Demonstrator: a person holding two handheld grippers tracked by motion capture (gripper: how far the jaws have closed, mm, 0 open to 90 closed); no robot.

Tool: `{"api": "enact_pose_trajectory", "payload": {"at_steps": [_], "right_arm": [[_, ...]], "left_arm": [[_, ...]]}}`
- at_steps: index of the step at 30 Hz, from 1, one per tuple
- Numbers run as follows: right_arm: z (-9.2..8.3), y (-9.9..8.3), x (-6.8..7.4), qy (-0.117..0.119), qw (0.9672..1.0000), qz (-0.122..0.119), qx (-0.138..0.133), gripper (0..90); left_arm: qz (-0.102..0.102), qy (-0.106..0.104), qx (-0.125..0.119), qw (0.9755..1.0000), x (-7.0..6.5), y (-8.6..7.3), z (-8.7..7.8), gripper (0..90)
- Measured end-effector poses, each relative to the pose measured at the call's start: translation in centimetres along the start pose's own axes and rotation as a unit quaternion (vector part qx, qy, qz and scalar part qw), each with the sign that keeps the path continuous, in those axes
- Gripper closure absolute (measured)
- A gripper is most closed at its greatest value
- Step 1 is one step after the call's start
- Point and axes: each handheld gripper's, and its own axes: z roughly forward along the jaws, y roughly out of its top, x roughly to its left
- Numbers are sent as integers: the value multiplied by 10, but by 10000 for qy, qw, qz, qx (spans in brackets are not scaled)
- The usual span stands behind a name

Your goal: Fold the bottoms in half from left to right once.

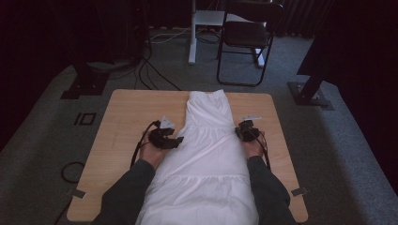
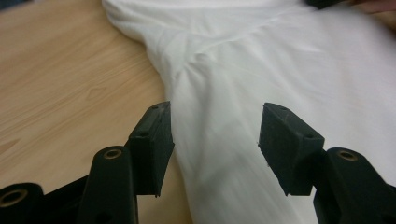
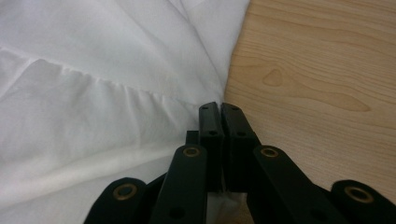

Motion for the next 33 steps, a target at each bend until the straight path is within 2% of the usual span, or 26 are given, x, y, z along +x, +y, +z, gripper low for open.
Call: {"api": "enact_pose_trajectory", "payload": {"at_steps": [3,4,7,8,10,11,12,13,14,16,17,18,19,20,21,23,24,25,27,28,30,32,33], "right_arm": [[0,0,0,5,10000,0,1,873],[0,0,-1,18,10000,22,3,873],[0,0,-1,32,10000,49,-22,874],[0,-1,0,21,10000,58,-41,875],[-1,-2,0,66,9999,104,-35,875],[-1,-2,1,129,9998,131,-13,874],[-4,-4,6,196,9998,23,7,873],[-5,-6,8,216,9998,-27,1,873],[-7,-7,9,243,9997,-51,6,873],[-13,-14,15,347,9993,-99,-15,874],[-17,-19,20,446,9989,-134,-25,874],[-22,-23,26,518,9984,-229,-4,874],[-29,-29,34,553,9976,-415,43,874],[-29,-29,34,553,9976,-415,43,874],[-42,-40,46,628,9958,-659,106,873],[-47,-44,50,681,9951,-706,118,873],[-47,-44,50,681,9951,-706,118,872],[-63,-61,59,852,9933,-778,112,871],[-74,-74,63,1002,9919,-774,105,869],[-79,-79,65,1052,9915,-762,91,868],[-86,-86,66,1136,9908,-731,127,857],[-90,-86,66,1176,9899,-757,245,758],[-92,-84,64,1187,9897,-786,179,698]], "left_arm": [[-105,83,170,9998,1,5,29,437],[-105,83,170,9998,1,5,29,436],[-77,311,467,9984,2,0,46,464],[54,348,493,9982,2,-7,47,580],[45,275,416,9987,4,-11,44,712],[45,275,416,9987,4,-11,44,712],[-12,315,313,9990,6,-22,36,802],[-8,335,287,9990,5,-26,33,821],[-54,306,245,9992,4,-33,28,827],[-21,344,244,9991,-1,-44,16,833],[-21,344,244,9991,-1,-44,16,834],[18,373,251,9990,-4,-50,10,834],[34,381,241,9990,-11,-64,-4,834],[34,381,241,9990,-11,-64,-4,834],[4,363,160,9992,-19,-79,-17,834],[4,363,160,9992,-19,-79,-17,834],[-30,248,91,9996,-28,-97,-34,834],[-39,210,77,9997,-31,-104,-40,831],[-173,66,8,9998,-38,-116,-50,830],[-163,19,15,9999,-42,-120,-54,831],[35,128,63,9999,-50,-121,-57,830],[223,297,116,9992,-56,-119,-56,827],[260,328,119,9991,-57,-118,-55,826]]}}
